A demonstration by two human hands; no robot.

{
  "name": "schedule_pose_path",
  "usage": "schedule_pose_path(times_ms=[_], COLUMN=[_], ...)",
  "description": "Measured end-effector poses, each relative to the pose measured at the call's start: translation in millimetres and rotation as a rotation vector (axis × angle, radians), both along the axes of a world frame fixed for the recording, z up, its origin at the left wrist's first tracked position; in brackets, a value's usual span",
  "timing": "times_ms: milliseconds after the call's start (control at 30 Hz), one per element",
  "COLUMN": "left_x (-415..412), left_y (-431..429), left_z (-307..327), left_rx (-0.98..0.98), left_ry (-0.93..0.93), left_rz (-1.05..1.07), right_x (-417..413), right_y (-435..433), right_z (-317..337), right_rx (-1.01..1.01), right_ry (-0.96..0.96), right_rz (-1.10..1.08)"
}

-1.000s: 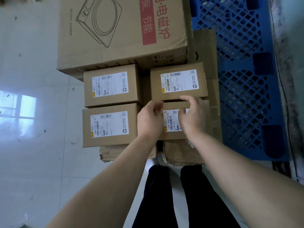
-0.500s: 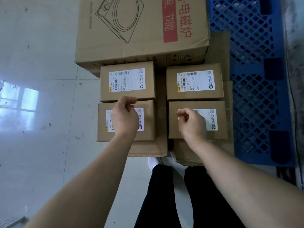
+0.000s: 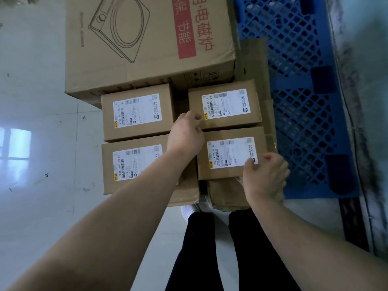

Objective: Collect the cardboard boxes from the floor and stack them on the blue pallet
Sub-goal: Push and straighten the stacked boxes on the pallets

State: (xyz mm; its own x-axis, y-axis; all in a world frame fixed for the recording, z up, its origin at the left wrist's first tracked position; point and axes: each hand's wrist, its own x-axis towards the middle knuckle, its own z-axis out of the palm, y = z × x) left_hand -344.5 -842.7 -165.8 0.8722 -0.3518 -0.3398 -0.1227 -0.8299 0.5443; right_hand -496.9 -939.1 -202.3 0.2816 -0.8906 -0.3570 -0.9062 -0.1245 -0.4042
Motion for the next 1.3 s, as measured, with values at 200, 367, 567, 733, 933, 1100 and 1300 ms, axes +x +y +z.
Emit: schedule_pose_path(times_ms=[200, 367, 567, 733, 933, 1100, 1300], left_x=[22.6, 44.7, 59.3, 66.1, 67.5, 66.4, 36.9], left_y=[-28.3, -45.3, -68.3, -79.6, -92.1, -87.3, -74.7], left_z=[-23.7, -36.8, -49.8, -51.6, -52.0, -49.5, -47.9], left_rx=[0.24, 0.337, 0.386, 0.576, 0.549, 0.628, 0.562], left_ry=[0.016, -0.104, -0.145, -0.147, -0.08, -0.142, 0.163], left_rz=[-0.108, -0.201, -0.309, -0.344, -0.32, -0.345, -0.278], right_x=[-12.4, -8.2, -15.9, -32.1, -31.4, -29.5, -27.8], right_y=[-10.2, -7.2, -29.9, -62.5, -72.2, -65.0, -86.6], right_z=[-2.4, -19.4, -40.2, -45.9, -43.8, -53.1, -44.0], right_rx=[0.565, 1.1, 0.728, 0.444, 0.395, 0.456, 0.39], right_ry=[0.097, -0.162, -0.297, -0.24, -0.303, -0.297, -0.38], right_rz=[-0.302, -0.394, -0.505, -0.531, -0.555, -0.613, -0.69])
